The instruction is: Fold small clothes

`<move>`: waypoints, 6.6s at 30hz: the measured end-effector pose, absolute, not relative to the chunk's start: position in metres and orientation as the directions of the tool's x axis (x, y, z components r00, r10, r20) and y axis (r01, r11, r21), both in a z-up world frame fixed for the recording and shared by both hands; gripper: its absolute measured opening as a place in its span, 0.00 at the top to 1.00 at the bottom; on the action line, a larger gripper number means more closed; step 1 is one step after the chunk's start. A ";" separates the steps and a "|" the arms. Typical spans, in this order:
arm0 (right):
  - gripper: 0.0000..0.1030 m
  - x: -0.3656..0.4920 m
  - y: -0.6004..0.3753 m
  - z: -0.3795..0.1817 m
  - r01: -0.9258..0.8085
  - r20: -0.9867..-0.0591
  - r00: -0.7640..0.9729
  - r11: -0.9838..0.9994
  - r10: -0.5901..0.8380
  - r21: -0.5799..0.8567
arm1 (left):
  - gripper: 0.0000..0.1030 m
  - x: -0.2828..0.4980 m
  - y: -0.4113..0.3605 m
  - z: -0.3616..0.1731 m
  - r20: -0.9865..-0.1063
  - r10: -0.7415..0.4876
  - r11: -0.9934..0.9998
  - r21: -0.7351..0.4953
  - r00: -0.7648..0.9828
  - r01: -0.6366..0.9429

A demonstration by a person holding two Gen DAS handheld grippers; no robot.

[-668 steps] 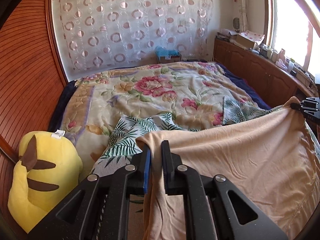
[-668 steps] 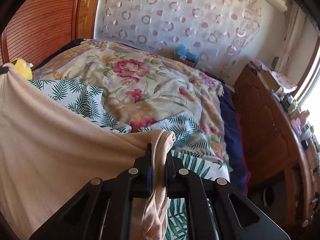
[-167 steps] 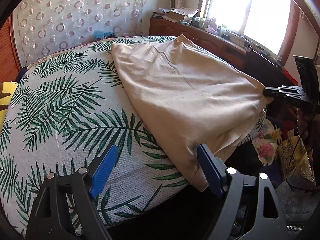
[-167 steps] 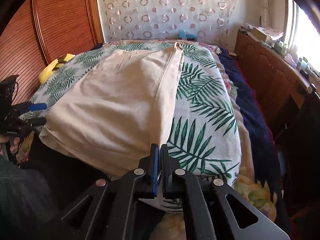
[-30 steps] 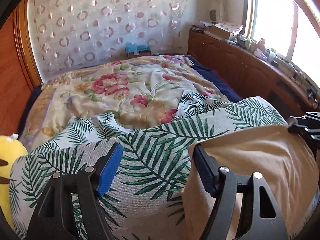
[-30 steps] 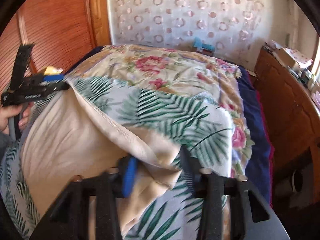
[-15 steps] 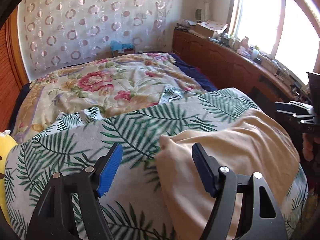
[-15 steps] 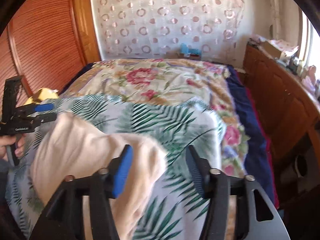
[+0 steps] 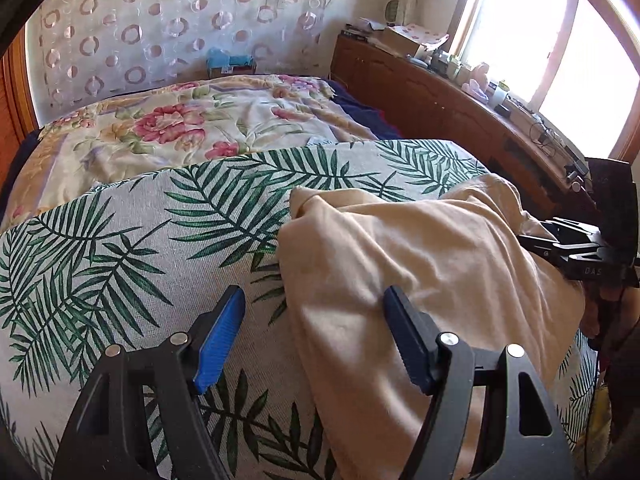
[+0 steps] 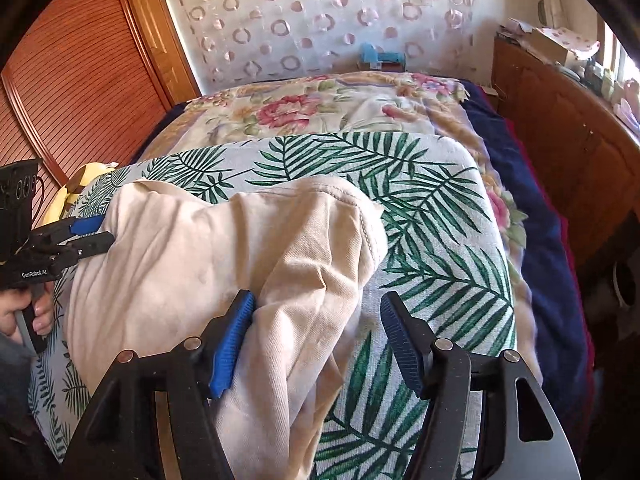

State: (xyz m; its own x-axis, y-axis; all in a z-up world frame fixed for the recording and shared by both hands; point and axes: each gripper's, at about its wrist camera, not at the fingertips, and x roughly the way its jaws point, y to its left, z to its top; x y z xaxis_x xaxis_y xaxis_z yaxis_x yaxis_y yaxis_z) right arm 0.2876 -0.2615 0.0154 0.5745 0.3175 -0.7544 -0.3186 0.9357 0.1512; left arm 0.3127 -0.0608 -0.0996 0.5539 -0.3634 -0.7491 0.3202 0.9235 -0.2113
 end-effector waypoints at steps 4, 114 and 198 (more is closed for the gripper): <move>0.35 0.283 -0.253 0.015 -0.324 -0.747 0.580 0.933 0.326 0.156 | 0.37 0.314 -0.063 -0.103 -0.745 -0.384 0.915 -0.230 0.545 0.331; 0.38 0.309 -0.033 0.002 -0.656 -0.547 0.624 0.755 0.557 0.020 | 0.20 0.107 0.107 -0.007 -0.456 0.006 0.997 -0.061 0.890 -0.038; 0.25 0.044 -0.196 0.042 -0.261 -0.299 0.918 0.965 0.260 0.037 | 0.20 0.056 -0.002 0.040 -0.404 -0.051 0.999 -0.024 0.914 0.045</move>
